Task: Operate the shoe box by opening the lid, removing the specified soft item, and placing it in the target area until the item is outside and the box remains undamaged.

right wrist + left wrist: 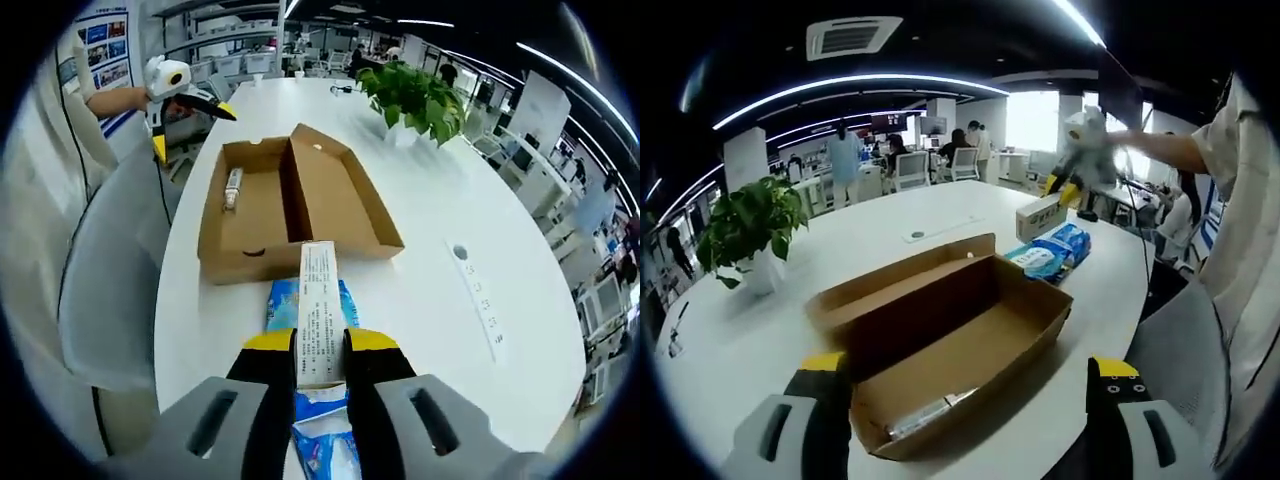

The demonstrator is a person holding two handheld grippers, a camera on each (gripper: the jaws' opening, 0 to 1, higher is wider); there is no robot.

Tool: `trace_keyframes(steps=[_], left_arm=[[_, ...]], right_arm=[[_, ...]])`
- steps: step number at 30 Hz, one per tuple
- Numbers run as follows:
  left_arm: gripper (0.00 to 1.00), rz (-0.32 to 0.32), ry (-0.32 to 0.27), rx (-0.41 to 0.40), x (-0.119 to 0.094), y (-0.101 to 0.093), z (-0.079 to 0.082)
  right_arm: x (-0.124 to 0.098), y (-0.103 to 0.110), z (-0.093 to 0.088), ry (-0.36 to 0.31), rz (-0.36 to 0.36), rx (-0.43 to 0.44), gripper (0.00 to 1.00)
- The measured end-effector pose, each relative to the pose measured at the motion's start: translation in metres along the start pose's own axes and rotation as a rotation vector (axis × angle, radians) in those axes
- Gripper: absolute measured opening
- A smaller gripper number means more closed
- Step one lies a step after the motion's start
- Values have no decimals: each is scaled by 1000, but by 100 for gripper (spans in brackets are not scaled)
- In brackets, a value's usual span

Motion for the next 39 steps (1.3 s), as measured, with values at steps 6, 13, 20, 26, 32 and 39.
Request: trace_keyframes(steps=[6, 13, 20, 26, 32, 39], left_arm=[[100, 7, 12, 0, 2, 2, -1], [100, 15, 25, -6, 3, 3, -3], [100, 28, 35, -19, 5, 6, -5], [100, 37, 53, -22, 7, 10, -8], [100, 49, 64, -28, 7, 12, -9], [100, 59, 77, -36, 10, 13, -11]], right_arm=[[-1, -11, -16, 16, -11, 7, 15], [-3, -26, -41, 50, -24, 15, 15], [-2, -36, -60, 74, -31, 22, 15], [3, -46, -78, 101, -25, 28, 16], [8, -51, -98, 143, -3, 30, 16], [9, -56, -119, 176, 17, 35, 16]])
Point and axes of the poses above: the point that each gripper's makers call its tool centre point, and the gripper's own axes: x roughly forward along the fingers, y roughly to its left, z roughly out of its top, the point moved 6 cm from there along -x, roughly backward along the fingers, and after that the axes turned 12 degrees about -x, right-handed, at the moved point
